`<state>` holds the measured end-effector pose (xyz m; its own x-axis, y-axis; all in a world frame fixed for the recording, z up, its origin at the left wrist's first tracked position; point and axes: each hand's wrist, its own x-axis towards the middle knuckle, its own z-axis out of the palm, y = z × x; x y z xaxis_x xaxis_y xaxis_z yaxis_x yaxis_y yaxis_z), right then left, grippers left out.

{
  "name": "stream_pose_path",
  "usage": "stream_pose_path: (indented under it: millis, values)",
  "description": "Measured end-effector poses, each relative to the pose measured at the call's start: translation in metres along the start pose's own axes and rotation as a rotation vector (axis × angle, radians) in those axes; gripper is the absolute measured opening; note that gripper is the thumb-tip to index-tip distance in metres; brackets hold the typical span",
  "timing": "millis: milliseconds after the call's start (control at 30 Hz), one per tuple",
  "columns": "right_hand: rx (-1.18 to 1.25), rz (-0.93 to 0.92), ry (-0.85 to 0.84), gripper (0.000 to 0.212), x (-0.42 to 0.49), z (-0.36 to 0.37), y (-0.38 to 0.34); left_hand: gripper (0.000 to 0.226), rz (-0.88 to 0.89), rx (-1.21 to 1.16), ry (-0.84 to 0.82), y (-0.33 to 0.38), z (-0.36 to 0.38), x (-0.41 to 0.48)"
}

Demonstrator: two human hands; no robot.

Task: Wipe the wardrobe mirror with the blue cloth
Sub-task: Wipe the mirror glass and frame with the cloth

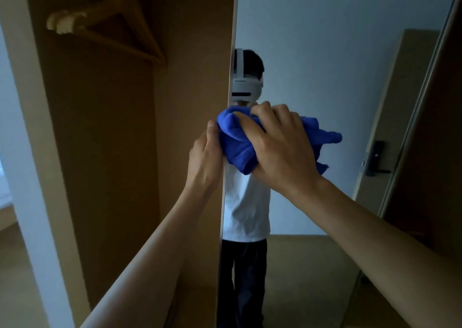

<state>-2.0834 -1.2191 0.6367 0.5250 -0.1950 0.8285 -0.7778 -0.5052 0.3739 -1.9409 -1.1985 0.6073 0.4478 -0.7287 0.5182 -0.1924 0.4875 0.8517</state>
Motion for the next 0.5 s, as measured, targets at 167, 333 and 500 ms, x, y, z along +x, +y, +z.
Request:
stream_pose_path:
  millis: [167,333,500]
  values:
    - [0.031,-0.007,-0.017,0.052,-0.042,0.023,-0.016,0.057,-0.054,0.031,-0.011,-0.037,-0.004,-0.023]
    - [0.055,0.001,-0.051,0.052,-0.084,0.044,-0.036,0.071,-0.166,0.001,-0.029,-0.074,-0.008,-0.042]
    - [0.074,0.008,-0.096,0.054,-0.125,0.066,-0.055,0.056,-0.227,-0.036,-0.014,-0.107,-0.01,-0.053]
